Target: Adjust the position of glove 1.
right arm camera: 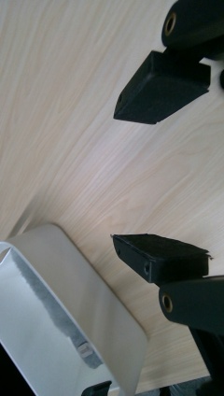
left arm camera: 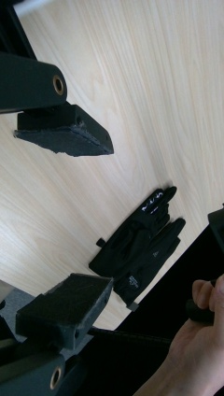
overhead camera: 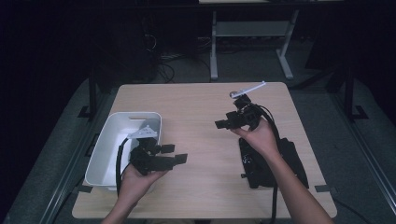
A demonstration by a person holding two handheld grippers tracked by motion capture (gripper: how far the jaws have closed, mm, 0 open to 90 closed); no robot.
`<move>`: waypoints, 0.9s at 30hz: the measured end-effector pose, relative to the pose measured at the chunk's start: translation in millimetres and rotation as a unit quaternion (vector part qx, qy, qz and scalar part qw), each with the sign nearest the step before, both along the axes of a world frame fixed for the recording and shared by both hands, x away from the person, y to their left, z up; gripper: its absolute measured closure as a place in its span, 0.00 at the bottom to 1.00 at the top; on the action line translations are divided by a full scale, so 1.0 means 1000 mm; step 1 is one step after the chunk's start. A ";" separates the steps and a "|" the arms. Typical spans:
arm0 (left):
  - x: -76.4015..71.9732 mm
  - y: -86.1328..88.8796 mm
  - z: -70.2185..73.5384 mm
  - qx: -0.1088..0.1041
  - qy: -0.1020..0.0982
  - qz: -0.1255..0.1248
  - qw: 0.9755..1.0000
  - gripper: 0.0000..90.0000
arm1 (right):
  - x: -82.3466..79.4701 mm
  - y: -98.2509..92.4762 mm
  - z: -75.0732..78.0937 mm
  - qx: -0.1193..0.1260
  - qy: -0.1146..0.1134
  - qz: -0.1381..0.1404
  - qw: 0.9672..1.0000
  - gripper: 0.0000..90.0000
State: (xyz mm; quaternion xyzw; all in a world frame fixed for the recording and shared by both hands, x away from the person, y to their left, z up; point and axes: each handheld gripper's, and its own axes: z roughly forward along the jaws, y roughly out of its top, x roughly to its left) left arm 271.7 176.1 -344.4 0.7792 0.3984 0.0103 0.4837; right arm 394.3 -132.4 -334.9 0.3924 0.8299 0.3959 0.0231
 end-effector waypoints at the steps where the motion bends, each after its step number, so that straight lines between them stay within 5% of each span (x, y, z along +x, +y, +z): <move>1: 0.000 -0.003 -0.001 -0.002 0.002 -0.001 1.000 0.33 | -0.001 -0.004 -0.002 0.002 0.001 -0.003 1.000 0.37; 12: 0.000 -0.029 -0.009 -0.004 0.004 -0.022 1.000 0.32 | -0.016 -0.050 -0.019 0.005 0.007 -0.037 0.999 0.37; 27: 0.001 -0.047 -0.022 -0.004 0.009 -0.037 0.999 0.31 | -0.039 -0.090 -0.045 -0.025 0.005 -0.062 0.998 0.37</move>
